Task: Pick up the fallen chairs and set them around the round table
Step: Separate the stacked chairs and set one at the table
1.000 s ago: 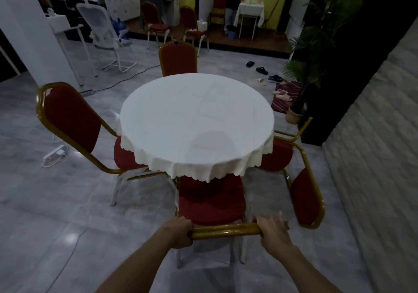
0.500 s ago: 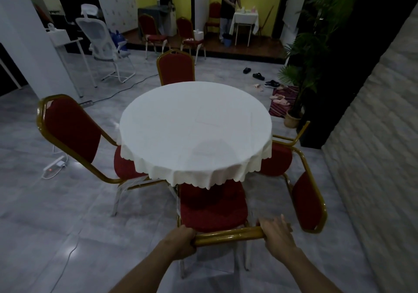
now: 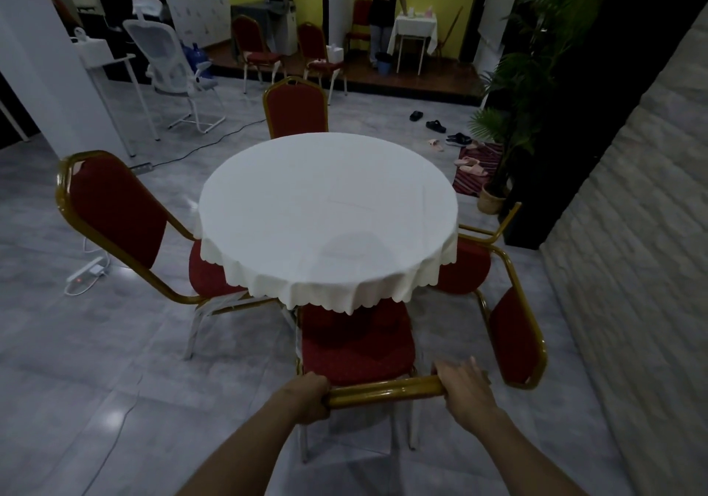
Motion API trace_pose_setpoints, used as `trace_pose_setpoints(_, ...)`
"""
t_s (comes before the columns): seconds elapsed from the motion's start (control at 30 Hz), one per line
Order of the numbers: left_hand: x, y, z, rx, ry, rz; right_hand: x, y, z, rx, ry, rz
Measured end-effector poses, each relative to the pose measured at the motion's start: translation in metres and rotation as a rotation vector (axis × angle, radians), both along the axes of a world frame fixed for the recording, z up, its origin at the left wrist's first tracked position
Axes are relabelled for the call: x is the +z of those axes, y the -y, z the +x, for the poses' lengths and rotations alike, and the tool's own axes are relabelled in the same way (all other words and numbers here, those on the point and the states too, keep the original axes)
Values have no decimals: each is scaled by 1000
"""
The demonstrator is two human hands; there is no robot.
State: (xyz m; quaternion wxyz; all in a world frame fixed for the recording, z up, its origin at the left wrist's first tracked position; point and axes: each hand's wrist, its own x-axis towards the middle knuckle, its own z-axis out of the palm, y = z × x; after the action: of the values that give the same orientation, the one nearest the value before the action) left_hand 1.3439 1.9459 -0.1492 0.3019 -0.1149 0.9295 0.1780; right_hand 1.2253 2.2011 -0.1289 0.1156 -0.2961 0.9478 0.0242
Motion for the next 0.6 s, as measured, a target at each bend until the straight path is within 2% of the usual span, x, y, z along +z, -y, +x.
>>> trace_pose_setpoints(0.17,10,-4,-2,8,106,-52,15,3,2,7,52,148)
trace_pose_setpoints(0.3,17,2,-15,57,233,-18,27,-8,6,-78,166,108)
trace_pose_setpoints(0.4,44,-6,-33,-22,114,-2,46,-24,13,-161,198,43)
trace_pose_setpoints(0.5,77,-28,-46,-43,-68,-39,65,-49,19,-232,172,28)
trace_pose_setpoints(0.6,96,-53,-56,-112,-173,-85,86,-82,25,-322,130,2)
